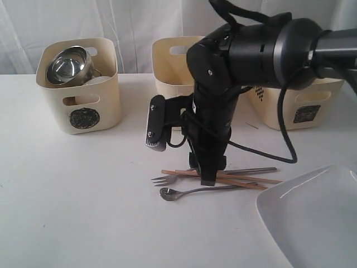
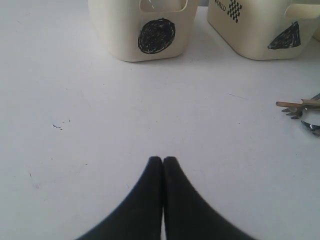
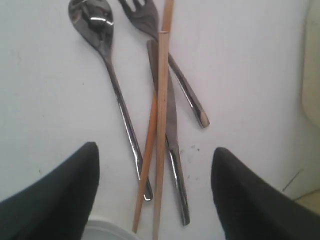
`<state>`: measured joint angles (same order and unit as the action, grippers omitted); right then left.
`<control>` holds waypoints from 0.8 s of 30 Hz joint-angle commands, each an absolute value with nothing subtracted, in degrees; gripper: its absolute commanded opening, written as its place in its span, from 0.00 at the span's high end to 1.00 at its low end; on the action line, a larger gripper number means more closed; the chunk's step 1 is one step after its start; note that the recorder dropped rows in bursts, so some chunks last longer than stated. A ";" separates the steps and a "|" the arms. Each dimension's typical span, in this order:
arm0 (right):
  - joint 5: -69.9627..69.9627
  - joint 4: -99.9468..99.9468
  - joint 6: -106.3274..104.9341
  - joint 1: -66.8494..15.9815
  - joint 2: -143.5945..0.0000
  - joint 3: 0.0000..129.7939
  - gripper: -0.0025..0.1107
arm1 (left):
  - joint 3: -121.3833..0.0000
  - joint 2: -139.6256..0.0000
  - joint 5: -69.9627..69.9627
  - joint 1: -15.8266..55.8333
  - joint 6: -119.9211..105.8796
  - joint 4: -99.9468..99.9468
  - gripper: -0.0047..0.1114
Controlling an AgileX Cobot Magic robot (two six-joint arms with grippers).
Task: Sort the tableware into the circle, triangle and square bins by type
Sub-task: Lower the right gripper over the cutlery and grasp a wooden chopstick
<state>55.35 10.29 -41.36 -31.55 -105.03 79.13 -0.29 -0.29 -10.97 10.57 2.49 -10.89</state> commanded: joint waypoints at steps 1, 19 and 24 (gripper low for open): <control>56.13 9.80 -49.01 -31.64 -106.33 79.35 0.41 | 0.00 0.00 -11.08 10.45 2.73 -11.07 0.96; 47.94 12.83 -49.73 -30.47 -114.53 79.23 0.41 | 0.00 0.00 -11.08 10.45 2.73 -11.07 0.96; 43.65 12.92 -49.73 -29.65 -115.41 79.33 0.41 | 0.00 0.00 -11.08 10.45 2.73 -11.07 0.96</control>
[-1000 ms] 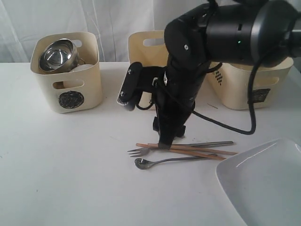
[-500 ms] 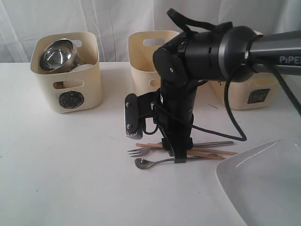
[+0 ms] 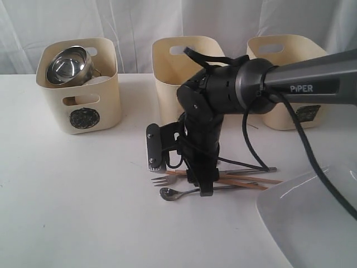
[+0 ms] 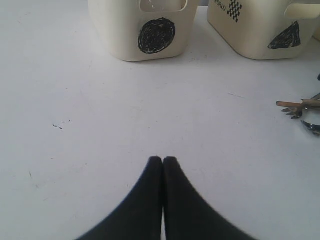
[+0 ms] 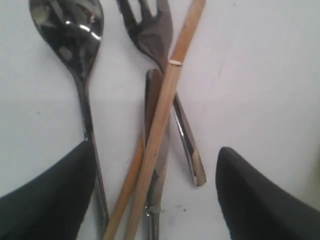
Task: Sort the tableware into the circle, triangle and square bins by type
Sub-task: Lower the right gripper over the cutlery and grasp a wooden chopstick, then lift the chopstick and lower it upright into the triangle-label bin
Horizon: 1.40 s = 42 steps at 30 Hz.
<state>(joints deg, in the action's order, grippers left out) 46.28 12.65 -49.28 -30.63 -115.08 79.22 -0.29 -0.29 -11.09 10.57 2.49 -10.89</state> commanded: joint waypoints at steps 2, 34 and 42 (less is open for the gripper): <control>43.76 12.92 -49.73 -29.37 -116.05 79.33 0.41 | 0.00 0.00 -11.08 10.45 2.73 -11.07 0.96; 42.27 8.84 -45.72 -29.37 -118.81 79.41 0.98 | 0.00 0.00 -11.08 10.45 2.73 -11.07 0.96; 42.43 8.63 -40.86 -29.37 -118.69 81.47 0.98 | 0.00 0.00 -11.08 10.45 2.73 -11.07 0.96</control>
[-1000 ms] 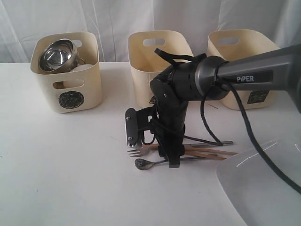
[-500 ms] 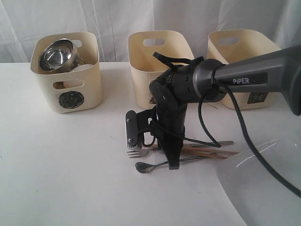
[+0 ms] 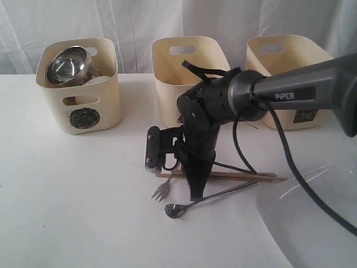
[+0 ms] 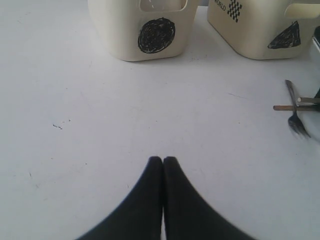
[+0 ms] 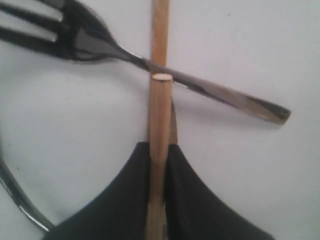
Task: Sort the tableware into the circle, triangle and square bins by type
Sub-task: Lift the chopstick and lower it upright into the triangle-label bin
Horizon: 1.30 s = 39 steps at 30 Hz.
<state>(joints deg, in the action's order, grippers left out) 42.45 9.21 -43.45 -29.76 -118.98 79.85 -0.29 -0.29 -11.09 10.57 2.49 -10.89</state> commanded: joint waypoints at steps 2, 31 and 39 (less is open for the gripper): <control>42.68 8.50 -39.64 -29.37 -118.69 82.67 0.98 | 0.00 0.00 -11.08 10.45 2.73 -11.07 0.96; 34.55 -2.27 -27.51 -31.78 -98.65 86.17 0.98 | 0.00 0.00 -11.08 10.45 2.73 -11.07 0.96; 17.73 -3.12 -16.36 -25.91 -92.39 82.78 0.98 | 0.00 0.00 -11.08 10.45 2.73 -11.07 0.96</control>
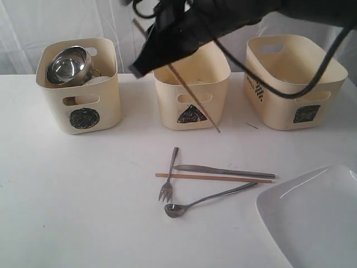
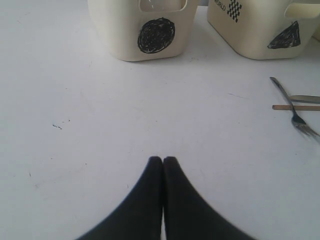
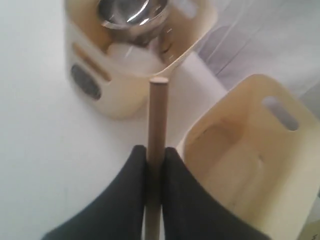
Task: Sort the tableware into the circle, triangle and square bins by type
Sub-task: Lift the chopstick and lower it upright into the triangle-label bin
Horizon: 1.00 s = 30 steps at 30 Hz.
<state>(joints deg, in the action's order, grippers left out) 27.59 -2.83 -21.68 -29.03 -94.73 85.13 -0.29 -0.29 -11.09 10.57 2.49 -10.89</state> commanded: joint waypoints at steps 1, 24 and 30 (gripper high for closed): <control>14.66 -3.12 -15.71 -25.01 -91.81 82.13 0.98 | 0.00 0.00 -11.08 10.45 2.73 -11.07 0.96; -21.25 -3.15 -4.68 -16.81 -97.95 76.51 0.98 | 0.00 0.00 -11.08 10.45 2.73 -11.07 0.96; -24.87 -3.00 -2.50 -16.66 -101.45 76.51 0.98 | 0.00 0.00 -11.08 10.45 2.73 -11.07 0.96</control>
<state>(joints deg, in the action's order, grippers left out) -22.28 -2.88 -3.90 -17.13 -100.23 76.75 -0.29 -0.29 -11.09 10.57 2.49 -10.89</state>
